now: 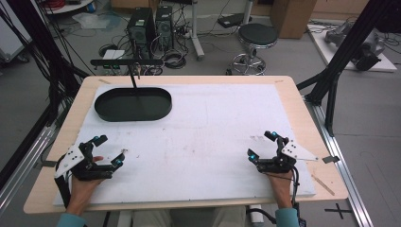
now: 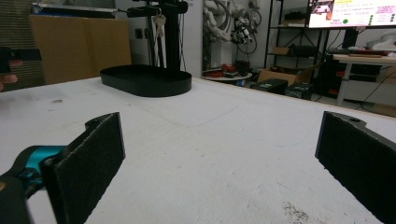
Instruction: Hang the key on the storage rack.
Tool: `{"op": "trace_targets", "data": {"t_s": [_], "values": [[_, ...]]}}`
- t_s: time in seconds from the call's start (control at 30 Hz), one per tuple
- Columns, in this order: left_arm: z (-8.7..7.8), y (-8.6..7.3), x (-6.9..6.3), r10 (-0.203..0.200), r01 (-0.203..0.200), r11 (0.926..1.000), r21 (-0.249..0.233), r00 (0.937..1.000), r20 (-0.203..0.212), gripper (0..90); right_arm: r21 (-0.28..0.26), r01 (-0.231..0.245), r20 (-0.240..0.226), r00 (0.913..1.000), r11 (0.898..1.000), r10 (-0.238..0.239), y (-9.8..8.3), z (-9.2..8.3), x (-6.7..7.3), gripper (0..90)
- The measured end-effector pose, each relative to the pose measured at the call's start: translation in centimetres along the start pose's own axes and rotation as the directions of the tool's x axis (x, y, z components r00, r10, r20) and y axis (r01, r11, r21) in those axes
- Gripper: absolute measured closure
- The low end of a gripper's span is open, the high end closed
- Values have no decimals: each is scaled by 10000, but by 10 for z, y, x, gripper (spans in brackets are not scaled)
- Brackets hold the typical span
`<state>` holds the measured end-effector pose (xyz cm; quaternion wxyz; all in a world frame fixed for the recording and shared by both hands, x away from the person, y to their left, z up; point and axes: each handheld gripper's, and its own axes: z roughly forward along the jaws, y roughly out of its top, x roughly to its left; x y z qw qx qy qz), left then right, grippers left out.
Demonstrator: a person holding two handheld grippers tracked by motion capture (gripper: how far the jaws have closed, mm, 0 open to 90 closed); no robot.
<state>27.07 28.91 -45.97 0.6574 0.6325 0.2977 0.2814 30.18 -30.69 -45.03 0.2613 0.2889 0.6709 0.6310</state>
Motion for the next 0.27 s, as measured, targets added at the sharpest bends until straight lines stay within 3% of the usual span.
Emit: {"op": "trace_targets", "data": {"t_s": [0.27], "values": [[0,0,-1,16,-15,10000,68,9998,-197,17,36,-19,-20,10000,10000,19,0,0,1,6]]}}
